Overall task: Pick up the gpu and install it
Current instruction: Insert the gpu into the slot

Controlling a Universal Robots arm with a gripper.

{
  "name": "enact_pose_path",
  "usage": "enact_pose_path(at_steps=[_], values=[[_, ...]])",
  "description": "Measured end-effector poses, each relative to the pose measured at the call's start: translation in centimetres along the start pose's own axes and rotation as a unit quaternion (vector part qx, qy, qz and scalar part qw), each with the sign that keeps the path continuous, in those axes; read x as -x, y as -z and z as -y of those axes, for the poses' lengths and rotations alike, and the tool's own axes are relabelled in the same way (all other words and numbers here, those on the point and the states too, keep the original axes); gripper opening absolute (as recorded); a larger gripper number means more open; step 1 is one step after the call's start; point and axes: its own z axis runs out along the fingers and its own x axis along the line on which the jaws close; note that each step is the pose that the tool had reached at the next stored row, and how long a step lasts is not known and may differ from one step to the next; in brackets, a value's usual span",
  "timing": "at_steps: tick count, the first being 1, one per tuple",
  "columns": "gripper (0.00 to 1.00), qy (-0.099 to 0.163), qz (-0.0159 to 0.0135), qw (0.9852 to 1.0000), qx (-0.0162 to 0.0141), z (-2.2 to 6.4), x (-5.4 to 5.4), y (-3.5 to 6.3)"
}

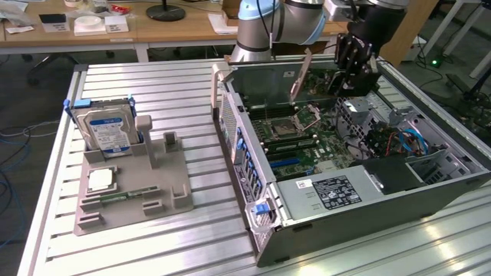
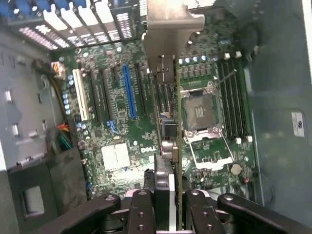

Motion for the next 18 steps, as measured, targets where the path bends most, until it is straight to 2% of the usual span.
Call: enact_pose_path(at_steps=[3,4,6,7,11,14,18], values=[[0.28,0.01,0.0009,0.9999,-0.007,0.0,0.0,-0.12],[0.28,0.012,0.0014,0.9999,-0.0104,-0.01,0.0,-0.14],[0.28,0.014,0.0032,0.9997,-0.0204,-0.16,0.0,-0.21],[0.28,0.014,0.0037,0.9996,-0.0228,-0.28,-0.1,-0.31],[0.28,0.028,0.0036,0.9993,-0.0223,-0.48,-0.1,-1.0],[0.28,0.028,0.0035,0.9993,-0.0223,-0.94,-0.2,-1.32],[0.28,0.029,0.0035,0.9993,-0.0223,-1.05,-0.3,-1.5]])
